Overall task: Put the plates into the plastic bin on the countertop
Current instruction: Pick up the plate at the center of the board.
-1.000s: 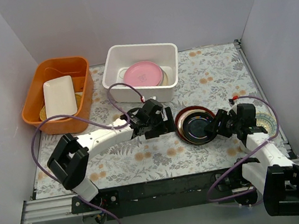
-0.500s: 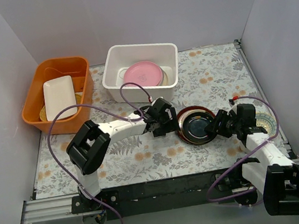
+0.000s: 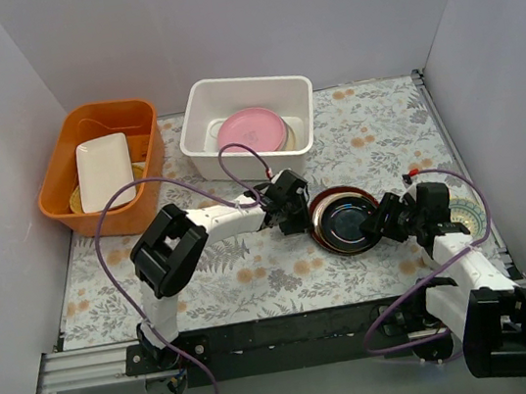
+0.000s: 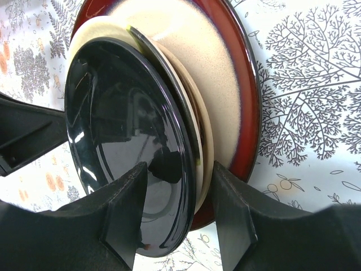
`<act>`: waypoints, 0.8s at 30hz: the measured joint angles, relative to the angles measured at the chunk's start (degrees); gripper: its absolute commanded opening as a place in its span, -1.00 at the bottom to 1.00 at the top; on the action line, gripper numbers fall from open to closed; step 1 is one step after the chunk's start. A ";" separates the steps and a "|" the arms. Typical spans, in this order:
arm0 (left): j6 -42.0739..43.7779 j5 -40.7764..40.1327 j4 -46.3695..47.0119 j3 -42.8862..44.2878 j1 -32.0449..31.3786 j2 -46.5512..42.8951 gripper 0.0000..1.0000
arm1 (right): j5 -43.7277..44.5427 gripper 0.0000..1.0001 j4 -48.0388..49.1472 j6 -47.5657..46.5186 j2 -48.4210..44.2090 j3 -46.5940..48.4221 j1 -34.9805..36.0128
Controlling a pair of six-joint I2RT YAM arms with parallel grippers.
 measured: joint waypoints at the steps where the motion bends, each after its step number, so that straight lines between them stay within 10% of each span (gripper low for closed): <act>1: -0.11 0.00 0.07 0.00 0.00 0.09 -0.43 | -0.02 0.12 0.07 0.00 0.09 0.00 0.00; 7: -1.11 0.76 2.05 0.15 0.02 0.79 -1.00 | 0.00 -0.10 0.22 -0.15 0.37 0.00 0.00; 24: -2.03 1.36 2.75 0.15 0.52 1.03 -1.00 | -0.22 -0.65 0.26 0.28 0.61 -0.68 -0.04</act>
